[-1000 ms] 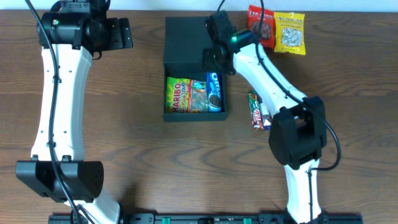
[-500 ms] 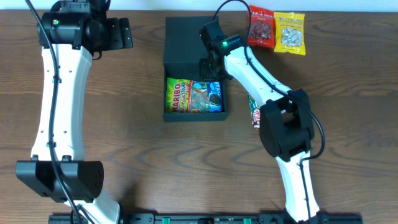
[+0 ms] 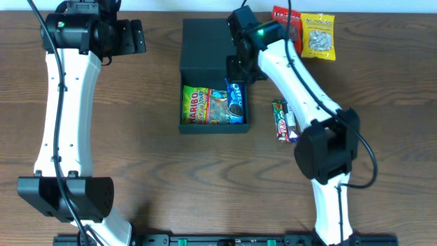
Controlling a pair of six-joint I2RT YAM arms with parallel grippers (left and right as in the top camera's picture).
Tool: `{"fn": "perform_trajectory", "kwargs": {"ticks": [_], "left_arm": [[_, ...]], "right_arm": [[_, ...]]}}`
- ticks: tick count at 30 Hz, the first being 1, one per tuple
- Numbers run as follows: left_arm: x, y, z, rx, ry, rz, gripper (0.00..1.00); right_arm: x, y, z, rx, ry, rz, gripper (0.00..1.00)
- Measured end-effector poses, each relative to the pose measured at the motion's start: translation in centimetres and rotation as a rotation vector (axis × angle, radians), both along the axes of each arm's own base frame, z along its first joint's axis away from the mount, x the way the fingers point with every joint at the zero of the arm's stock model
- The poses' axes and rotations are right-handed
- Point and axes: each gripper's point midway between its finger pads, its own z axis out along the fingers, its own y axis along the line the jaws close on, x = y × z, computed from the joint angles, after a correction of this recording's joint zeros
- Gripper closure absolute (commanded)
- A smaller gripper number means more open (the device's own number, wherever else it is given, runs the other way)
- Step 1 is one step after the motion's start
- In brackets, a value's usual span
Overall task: Pack container
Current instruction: 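Lower the Oreo pack into the box beside the Haribo bag and release, then grasp the red candy bag with the right gripper and lift it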
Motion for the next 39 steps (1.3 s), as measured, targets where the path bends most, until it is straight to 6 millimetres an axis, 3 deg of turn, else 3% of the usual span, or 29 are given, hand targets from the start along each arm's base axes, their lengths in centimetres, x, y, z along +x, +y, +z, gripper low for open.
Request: {"fn": "perform_trajectory", "kwargs": {"ticks": [3,12,17,22,24,27,29,31,34,36,37,39], "left_arm": [[0.0,0.0,0.0,0.0,-0.002,0.0,0.05],[0.0,0.0,0.0,0.0,-0.002,0.0,0.05],[0.0,0.0,0.0,0.0,-0.002,0.0,0.05],[0.0,0.0,0.0,0.0,-0.002,0.0,0.05],[0.0,0.0,0.0,0.0,-0.002,0.0,0.05],[0.0,0.0,0.0,0.0,-0.001,0.0,0.05],[0.0,0.0,0.0,0.0,-0.001,0.0,0.05],[0.0,0.0,0.0,0.0,-0.001,0.0,0.05],[0.0,0.0,0.0,0.0,0.0,0.0,0.05],[0.0,0.0,0.0,0.0,0.0,-0.001,0.05],[0.0,0.0,0.0,0.0,-0.001,0.0,0.05],[0.0,0.0,0.0,0.0,0.0,-0.001,0.05]], "right_arm": [[-1.2,-0.1,-0.5,-0.003,0.042,0.031,0.98],[-6.8,1.1,-5.8,-0.006,0.243,0.131,0.99],[-7.3,1.6,-6.8,0.013,0.254,0.144,0.99],[-7.2,1.4,-5.9,0.02,0.263,0.135,0.99],[-6.0,1.4,-4.3,0.037,0.224,0.126,0.99],[-2.4,1.5,-0.7,0.077,0.089,0.107,0.99],[0.7,0.6,2.1,0.076,-0.038,0.075,0.99],[3.7,-1.2,4.1,0.056,-0.157,0.027,0.96],[8.2,-6.1,5.8,0.015,-0.305,-0.094,0.87],[10.4,-9.3,6.0,0.016,-0.356,-0.181,0.5],[11.5,-11.0,5.9,0.029,-0.374,-0.222,0.37],[13.2,-13.5,4.9,0.079,-0.375,-0.3,0.22]]}}
